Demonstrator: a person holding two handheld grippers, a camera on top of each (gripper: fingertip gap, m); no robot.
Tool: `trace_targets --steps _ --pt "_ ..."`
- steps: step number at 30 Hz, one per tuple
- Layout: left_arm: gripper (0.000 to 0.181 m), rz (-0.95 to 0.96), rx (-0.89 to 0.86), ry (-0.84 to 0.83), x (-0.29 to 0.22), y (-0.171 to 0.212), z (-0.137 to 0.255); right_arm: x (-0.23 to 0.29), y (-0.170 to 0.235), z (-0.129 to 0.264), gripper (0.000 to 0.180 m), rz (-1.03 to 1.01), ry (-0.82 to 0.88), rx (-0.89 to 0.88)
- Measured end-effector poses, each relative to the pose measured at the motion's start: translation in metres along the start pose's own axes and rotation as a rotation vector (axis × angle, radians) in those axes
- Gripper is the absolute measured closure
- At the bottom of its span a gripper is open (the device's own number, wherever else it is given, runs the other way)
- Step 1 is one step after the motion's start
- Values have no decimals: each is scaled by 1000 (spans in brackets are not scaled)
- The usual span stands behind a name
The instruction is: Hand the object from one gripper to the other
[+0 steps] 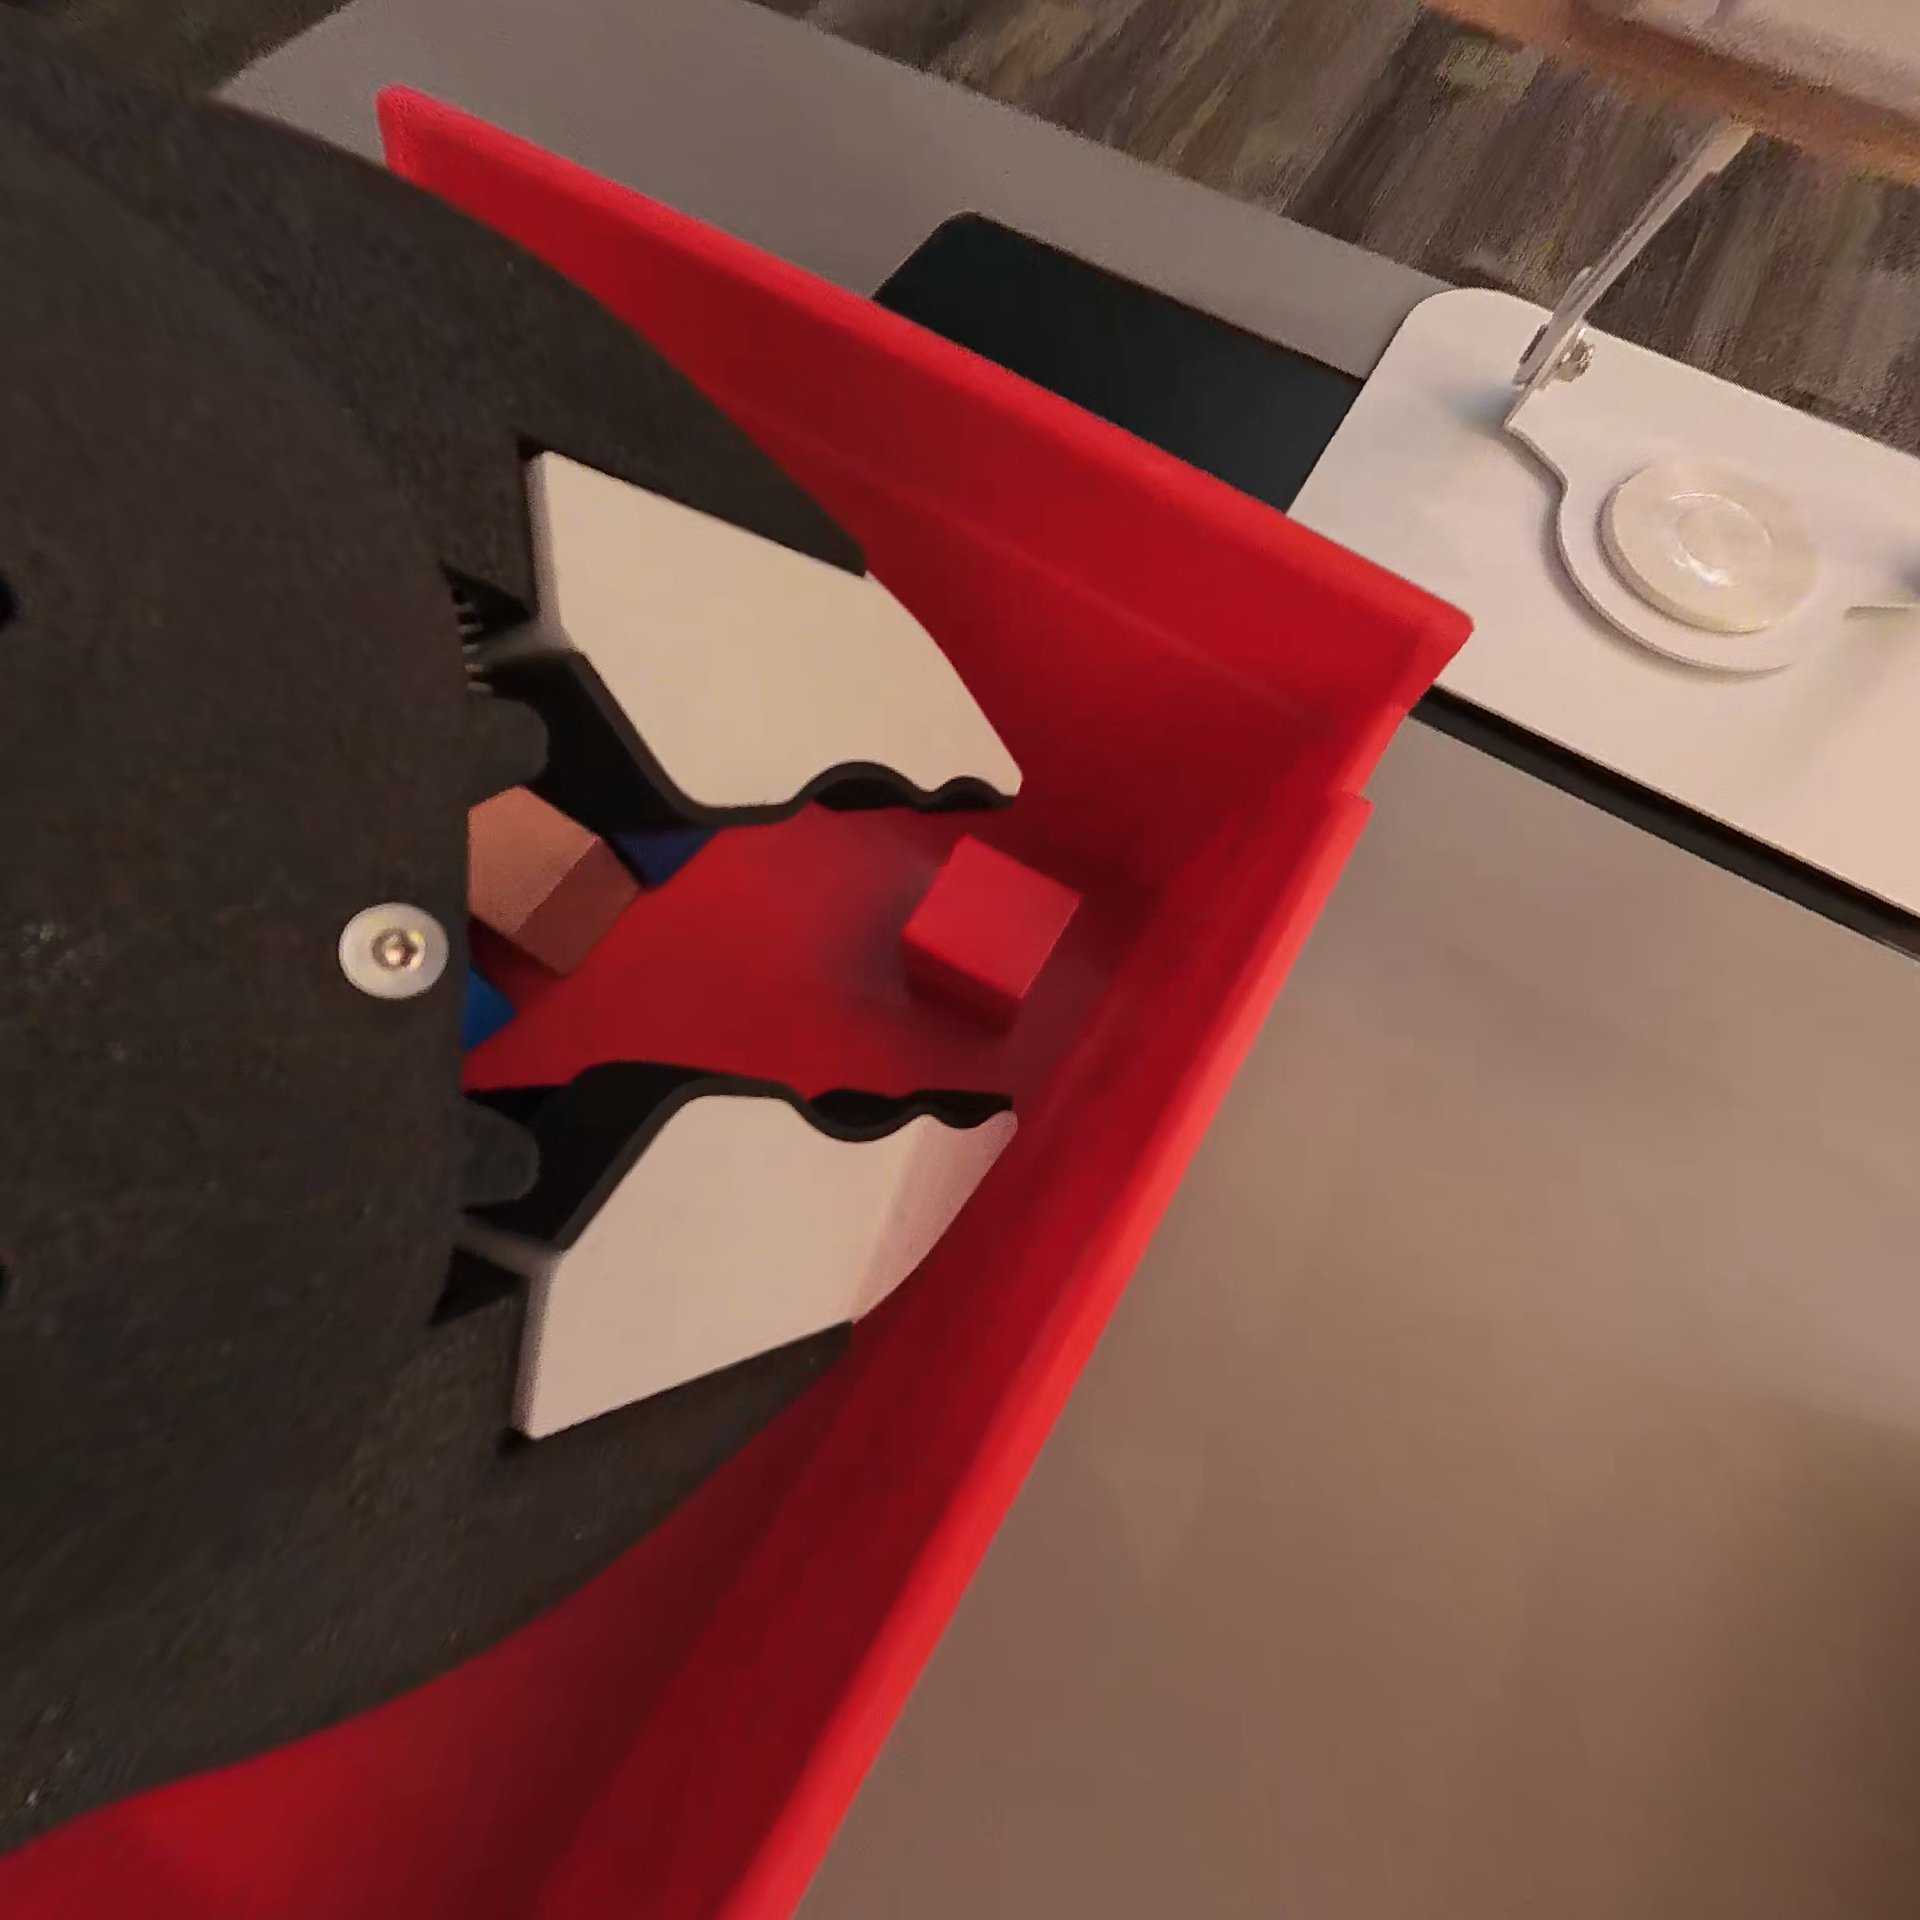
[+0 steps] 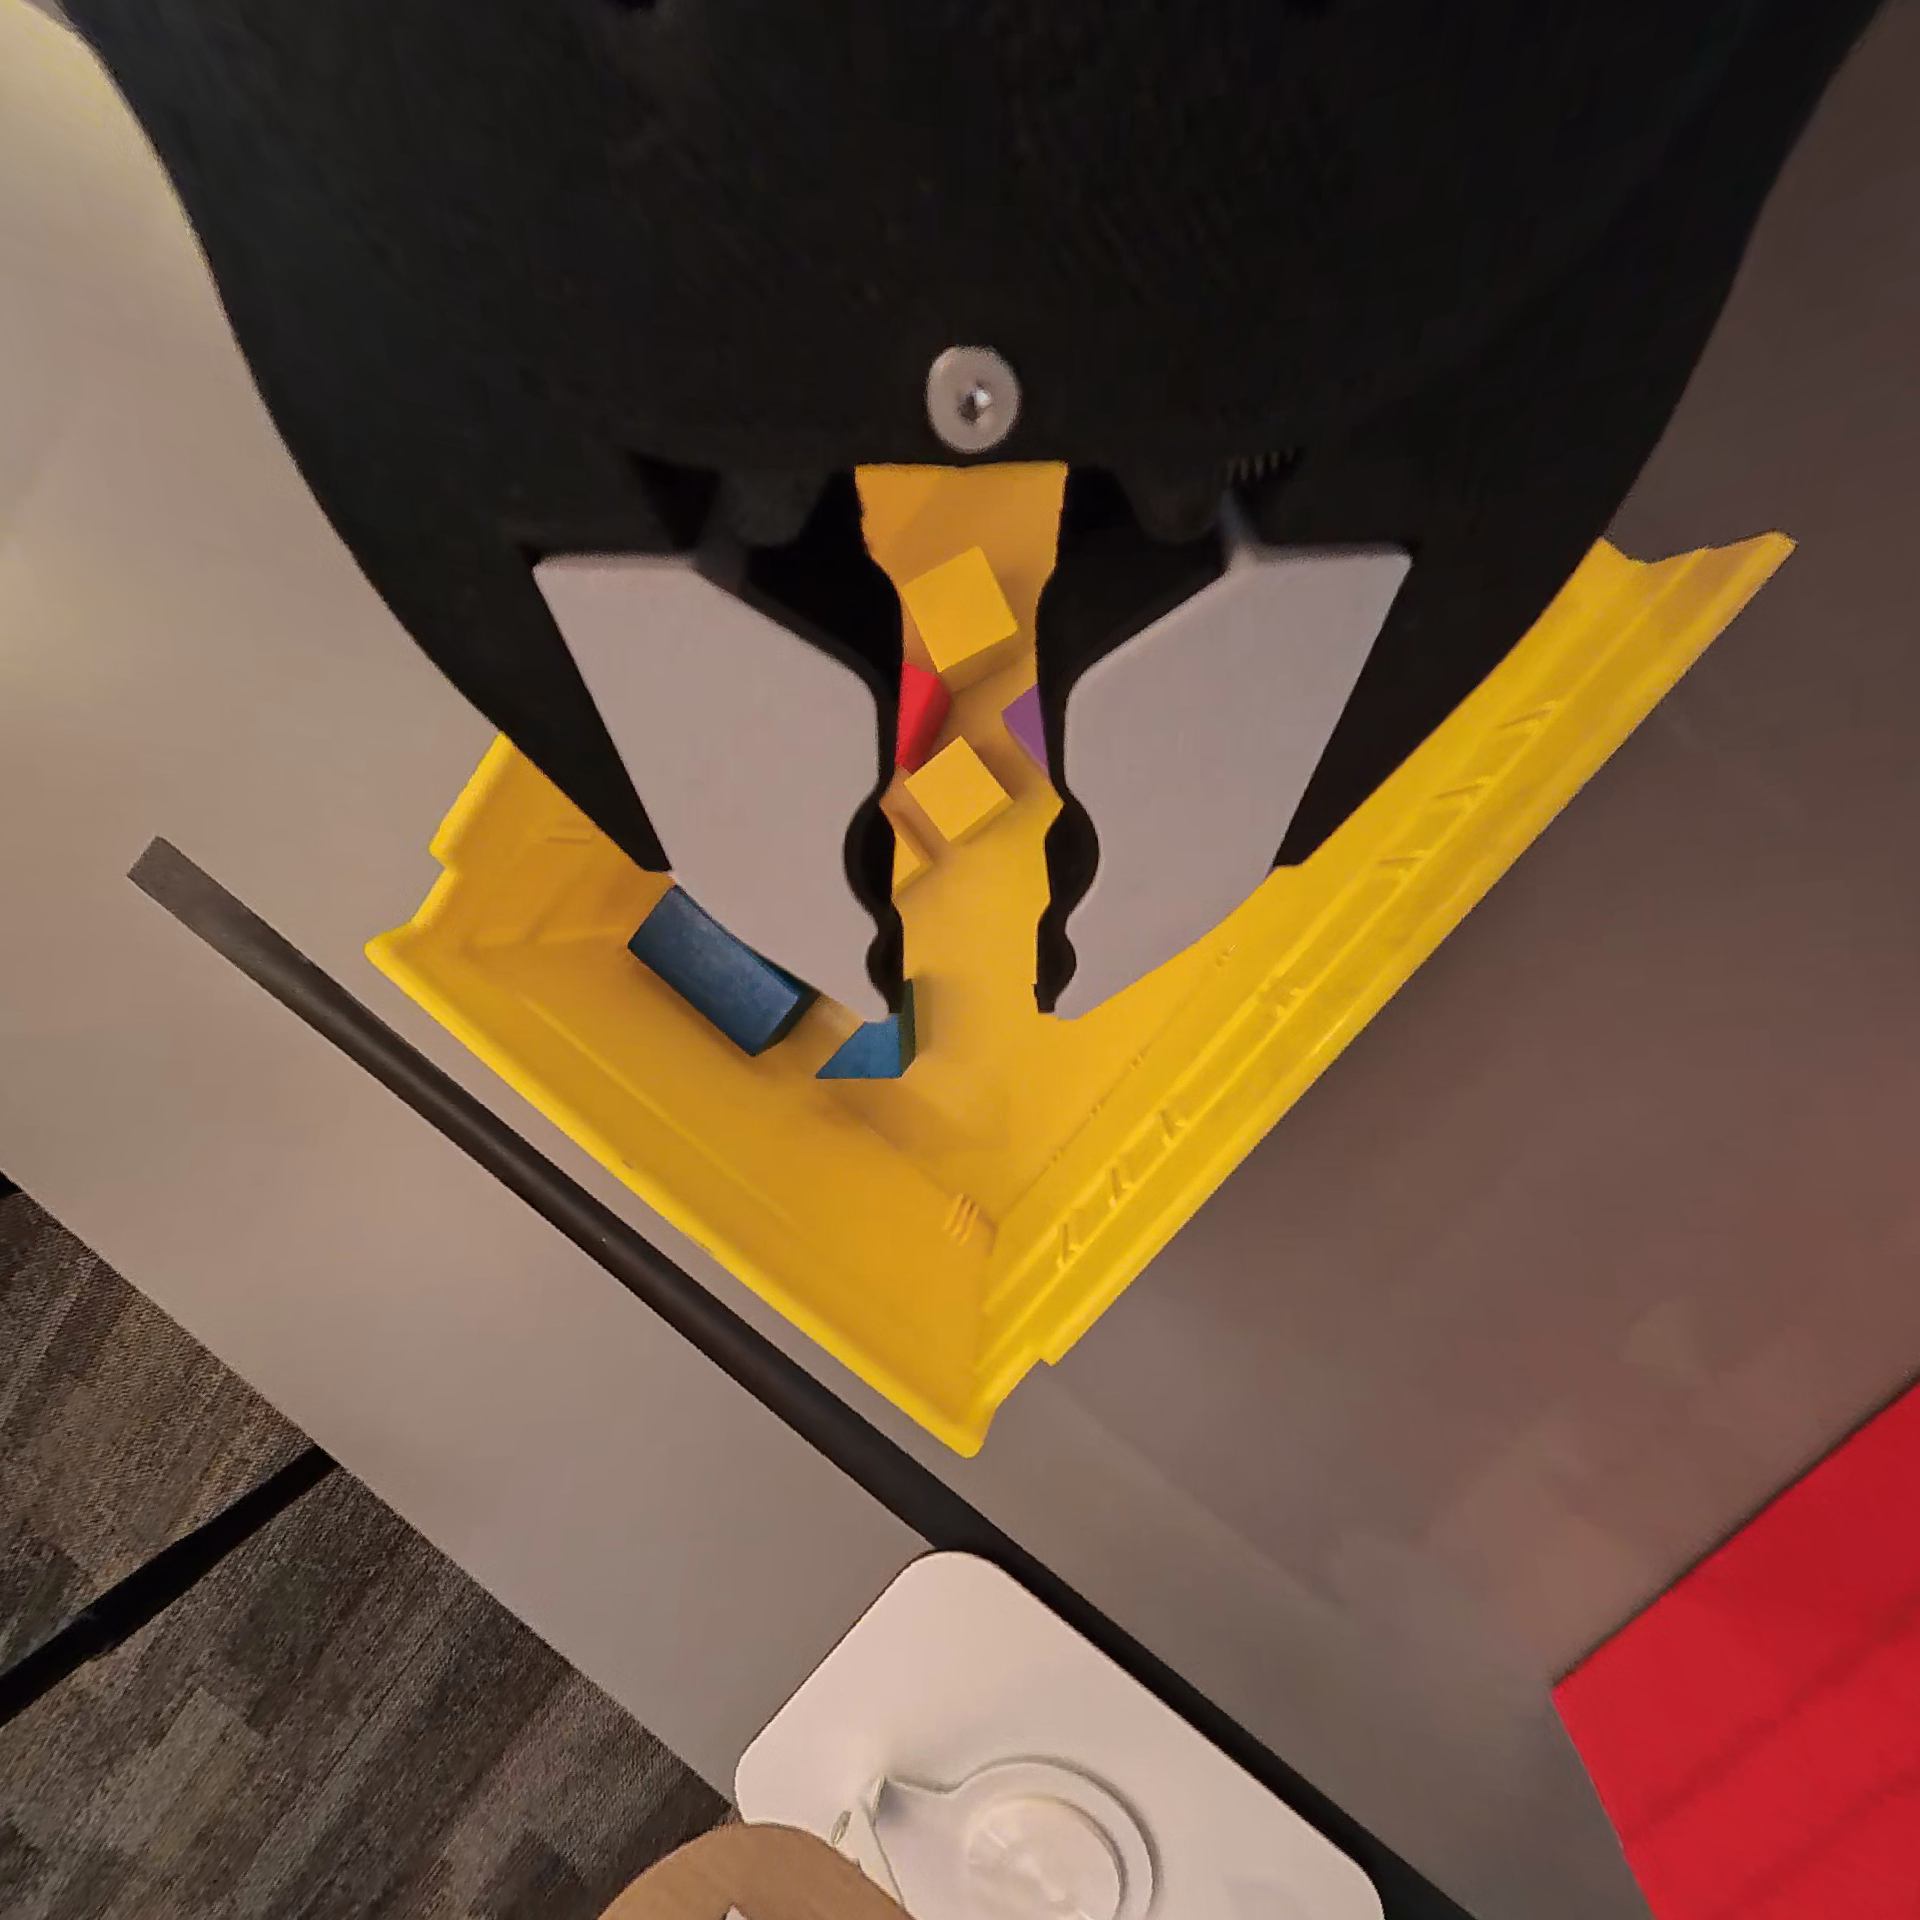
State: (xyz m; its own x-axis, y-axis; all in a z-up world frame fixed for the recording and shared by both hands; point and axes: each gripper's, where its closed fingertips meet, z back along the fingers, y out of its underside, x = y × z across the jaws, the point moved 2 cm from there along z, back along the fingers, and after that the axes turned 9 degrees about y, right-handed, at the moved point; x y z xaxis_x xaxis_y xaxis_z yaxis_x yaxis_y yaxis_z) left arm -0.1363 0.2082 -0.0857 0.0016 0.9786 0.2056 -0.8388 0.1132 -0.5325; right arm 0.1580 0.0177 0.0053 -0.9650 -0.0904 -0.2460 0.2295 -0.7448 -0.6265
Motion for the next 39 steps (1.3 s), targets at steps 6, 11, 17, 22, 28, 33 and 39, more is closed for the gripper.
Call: trace_targets --steps 6,11,17,22,28,33,39 --pt "129 9 103 -55 10 18 -19 2 1 -1 154 14 -11 8" --pt "126 4 100 -51 9 19 -26 3 5 -4 154 3 -30 34" --pt "133 45 108 -49 12 24 -35 3 7 -3 155 12 -30 38" --pt "134 68 103 -32 12 25 -39 4 9 -5 155 29 -31 54" --pt "139 76 128 -34 12 29 -35 7 9 -6 155 45 -35 58" --pt "143 103 140 -49 16 31 -24 9 9 -7 155 64 -26 63" --pt "144 132 81 -18 16 23 -2 12 4 -6 155 92 -25 36"
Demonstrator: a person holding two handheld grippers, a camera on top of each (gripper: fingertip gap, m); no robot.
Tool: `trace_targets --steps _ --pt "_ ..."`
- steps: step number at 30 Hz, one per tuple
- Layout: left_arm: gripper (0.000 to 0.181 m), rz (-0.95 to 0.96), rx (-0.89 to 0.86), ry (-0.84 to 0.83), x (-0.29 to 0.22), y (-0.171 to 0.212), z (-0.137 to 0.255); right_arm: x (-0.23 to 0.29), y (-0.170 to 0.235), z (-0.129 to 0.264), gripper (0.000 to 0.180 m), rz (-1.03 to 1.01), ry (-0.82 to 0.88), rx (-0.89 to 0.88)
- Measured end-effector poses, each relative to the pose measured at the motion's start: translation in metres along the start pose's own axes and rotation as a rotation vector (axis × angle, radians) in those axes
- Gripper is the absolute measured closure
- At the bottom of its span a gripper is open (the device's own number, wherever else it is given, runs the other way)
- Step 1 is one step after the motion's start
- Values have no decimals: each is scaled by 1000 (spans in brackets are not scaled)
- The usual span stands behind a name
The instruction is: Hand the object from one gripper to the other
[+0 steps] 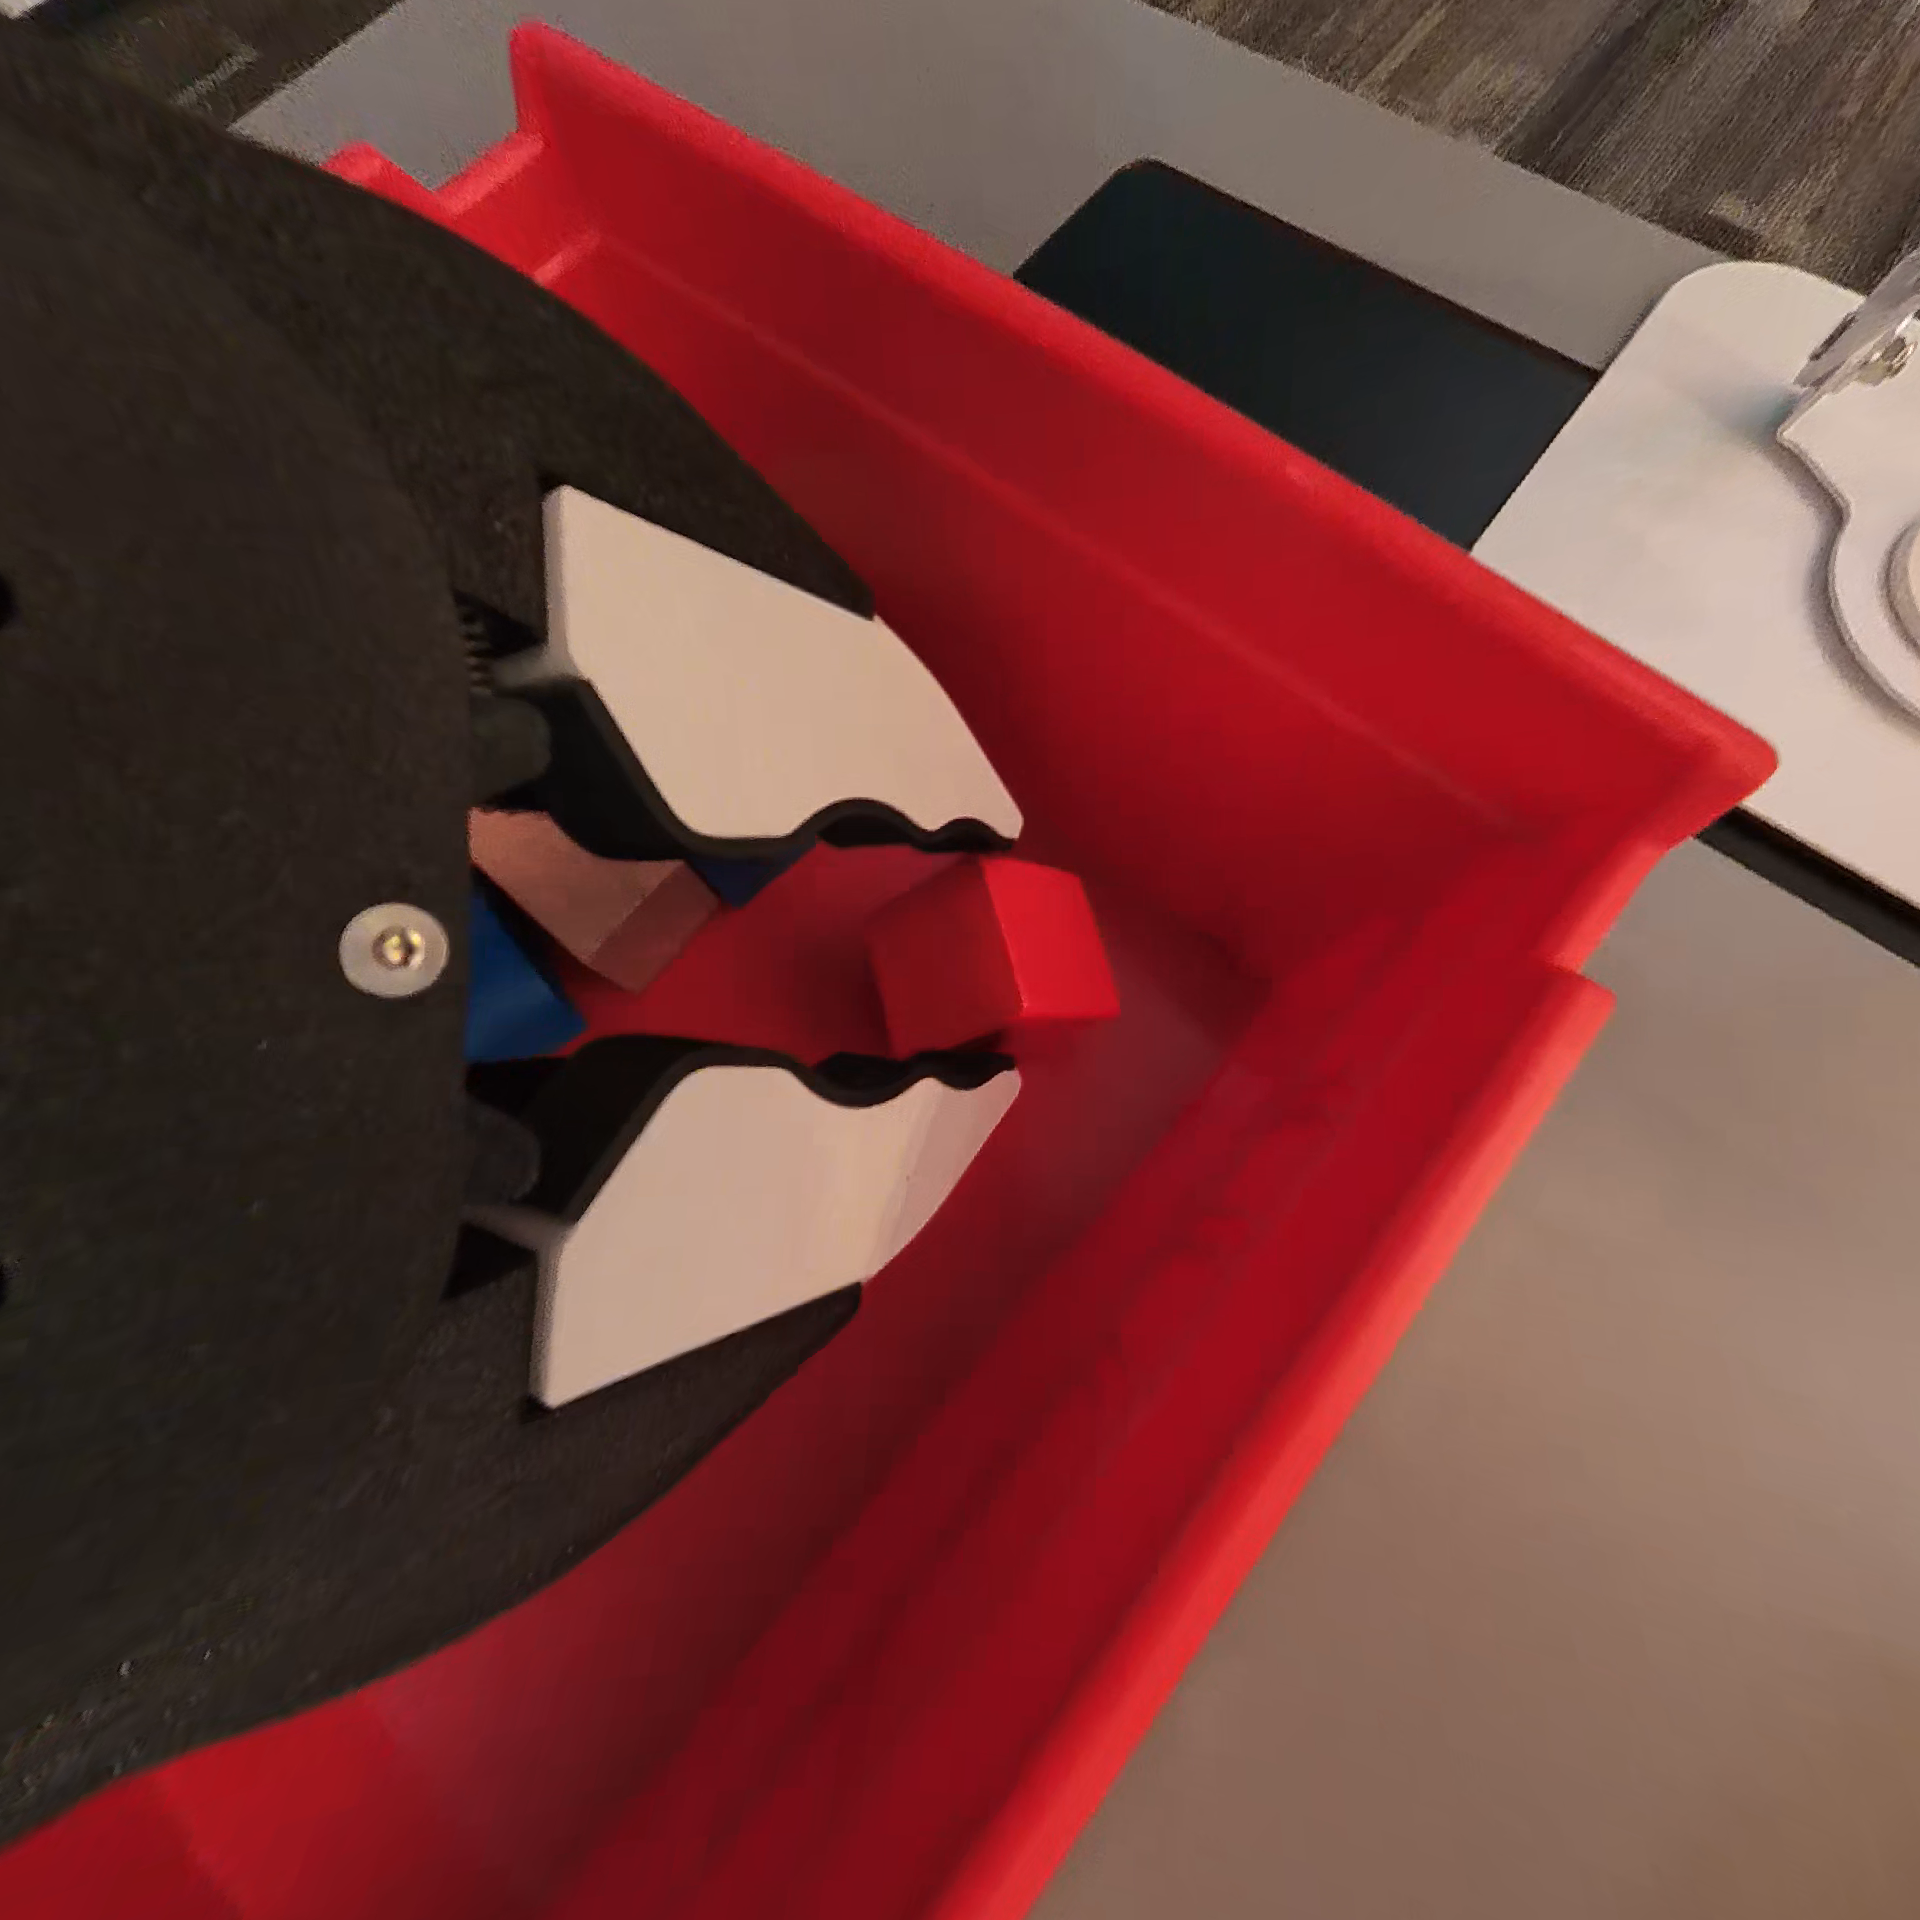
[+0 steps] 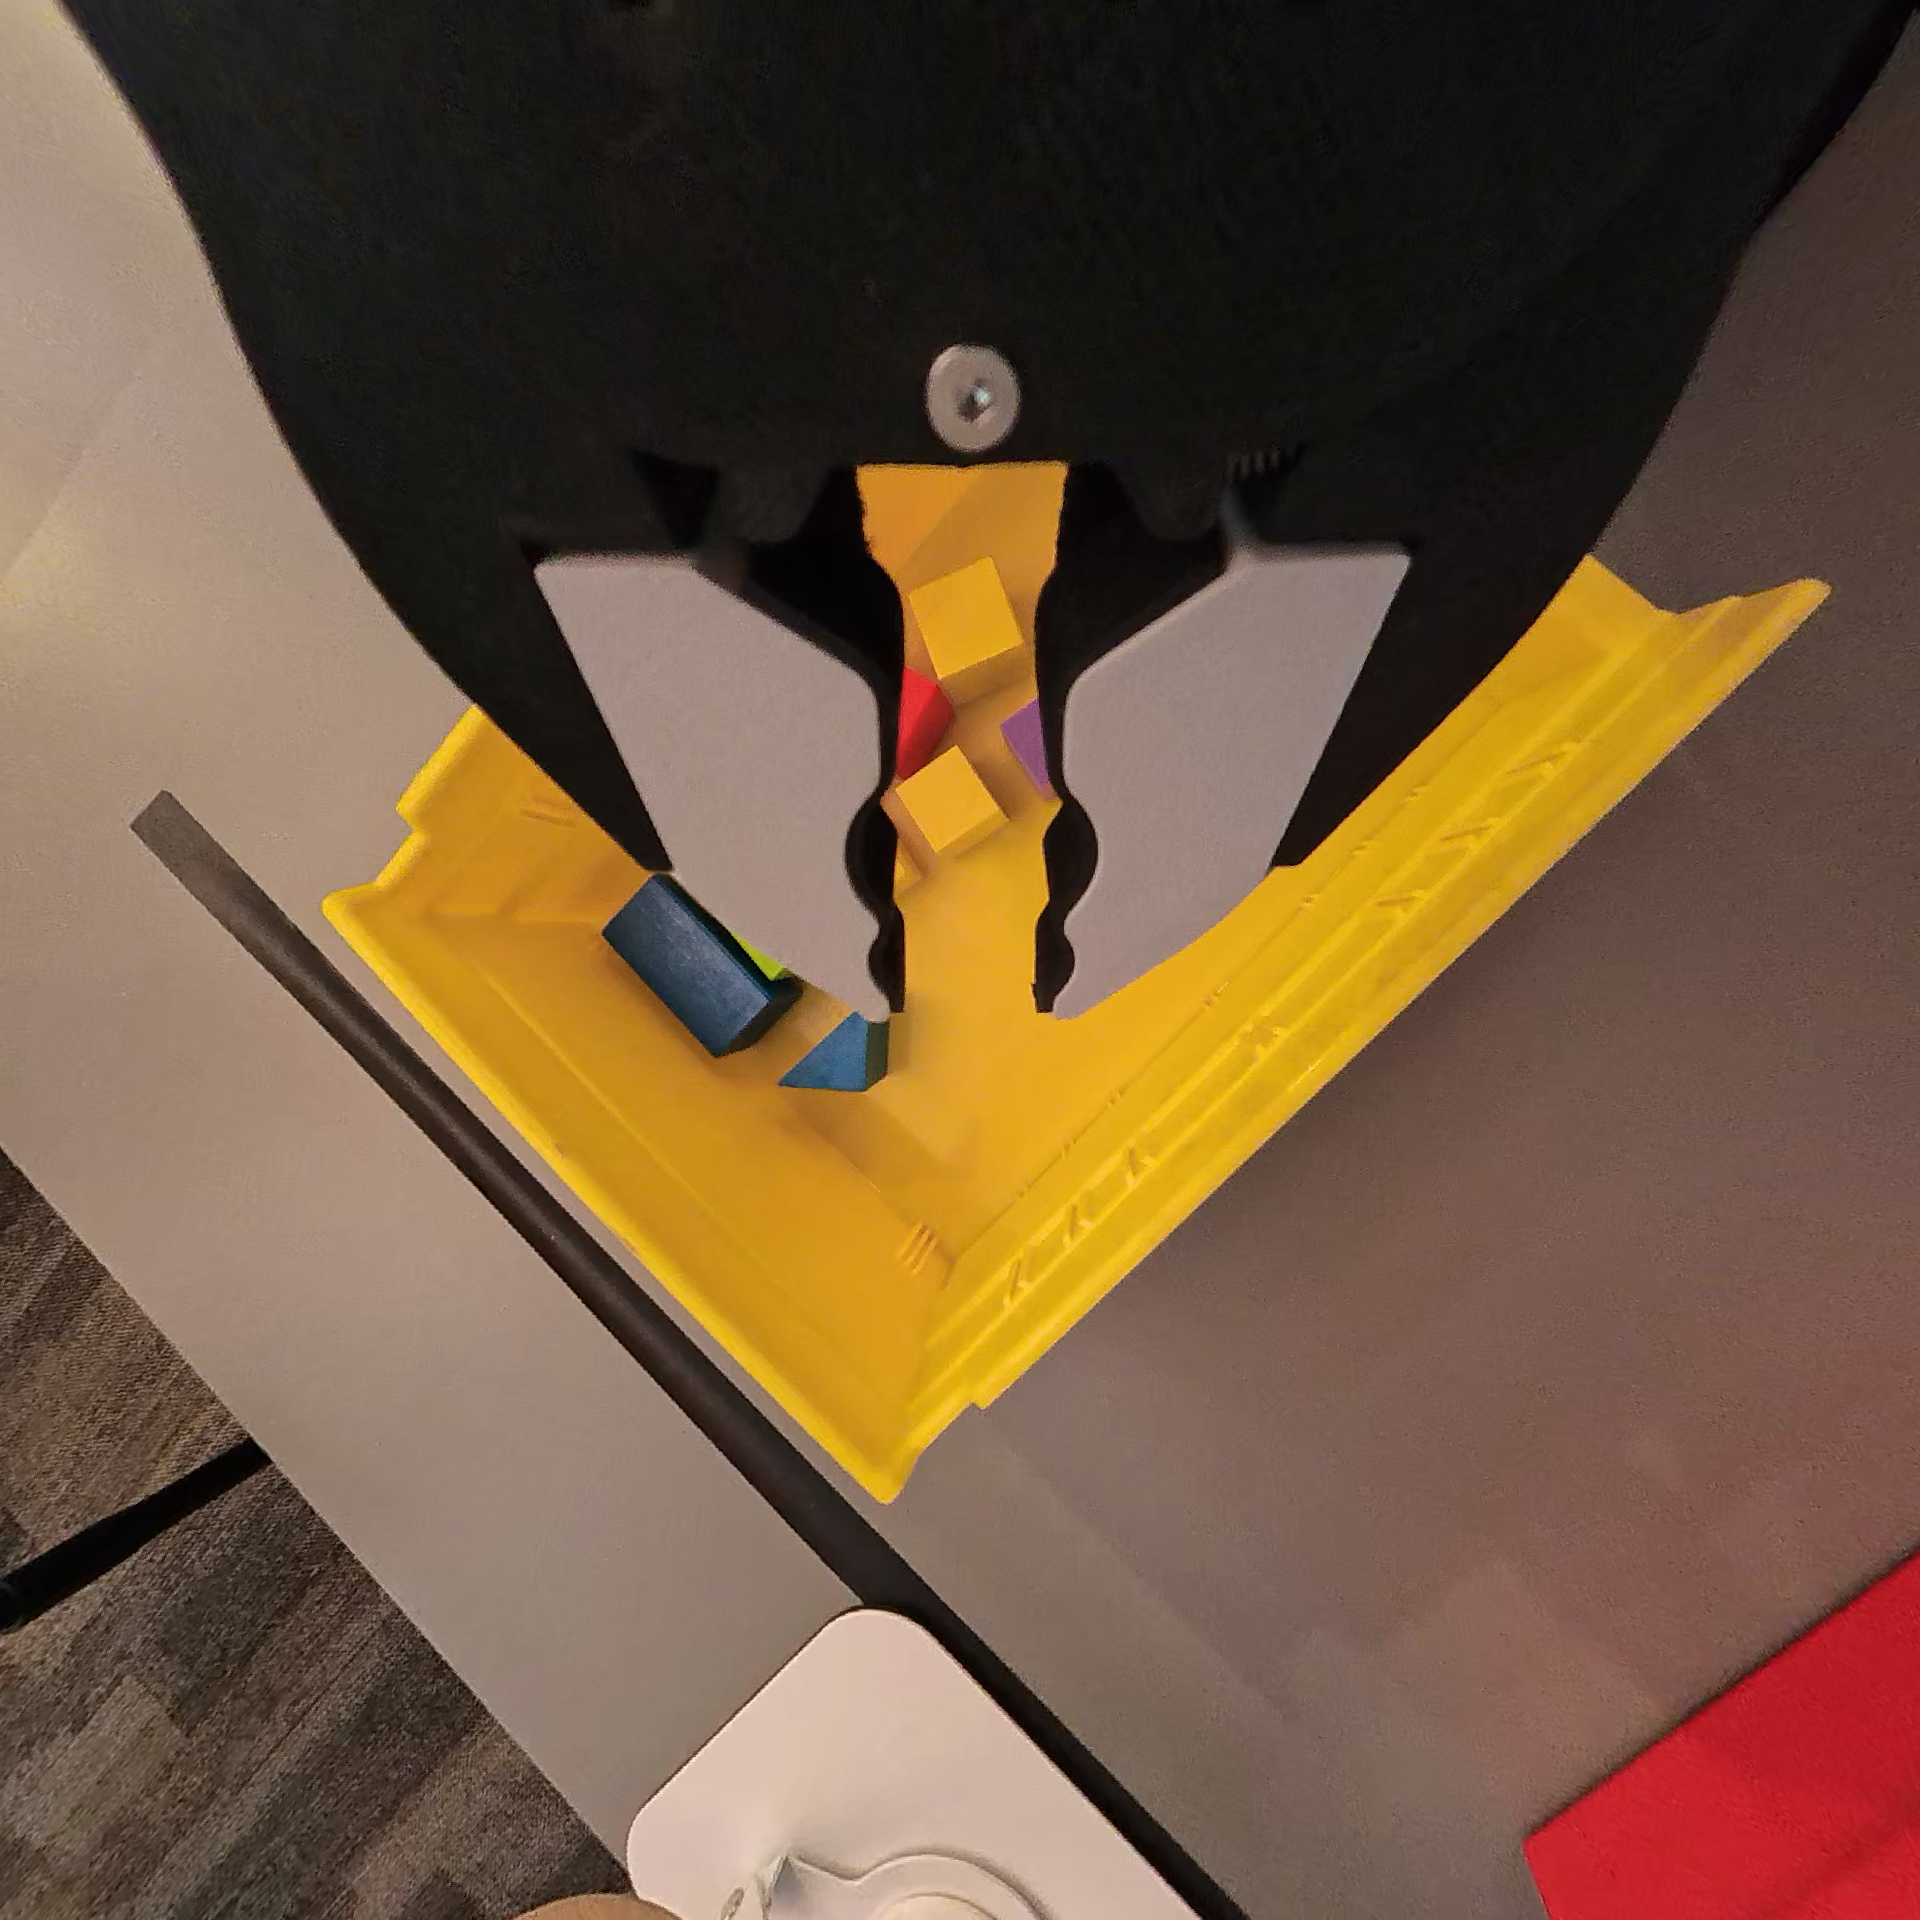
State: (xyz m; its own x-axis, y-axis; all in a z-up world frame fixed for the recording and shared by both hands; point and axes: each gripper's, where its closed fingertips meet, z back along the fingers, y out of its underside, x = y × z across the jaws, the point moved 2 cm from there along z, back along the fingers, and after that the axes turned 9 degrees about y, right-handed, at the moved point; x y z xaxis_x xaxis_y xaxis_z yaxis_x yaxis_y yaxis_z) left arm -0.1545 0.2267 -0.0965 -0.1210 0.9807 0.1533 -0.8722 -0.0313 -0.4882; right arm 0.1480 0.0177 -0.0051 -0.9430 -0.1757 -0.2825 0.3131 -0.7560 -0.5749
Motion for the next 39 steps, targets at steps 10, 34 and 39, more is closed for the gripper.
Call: trace_targets --steps 10,34,39 --pt "145 -21 -272 65 -15 -38 68 44 -53 22 155 -34 -195 -274" --pt "146 -579 -726 142 -189 -128 204 203 -127 105 132 -567 -1716 -401" --pt "146 -589 -740 158 -194 -127 208 207 -127 108 140 -572 -1754 -379"
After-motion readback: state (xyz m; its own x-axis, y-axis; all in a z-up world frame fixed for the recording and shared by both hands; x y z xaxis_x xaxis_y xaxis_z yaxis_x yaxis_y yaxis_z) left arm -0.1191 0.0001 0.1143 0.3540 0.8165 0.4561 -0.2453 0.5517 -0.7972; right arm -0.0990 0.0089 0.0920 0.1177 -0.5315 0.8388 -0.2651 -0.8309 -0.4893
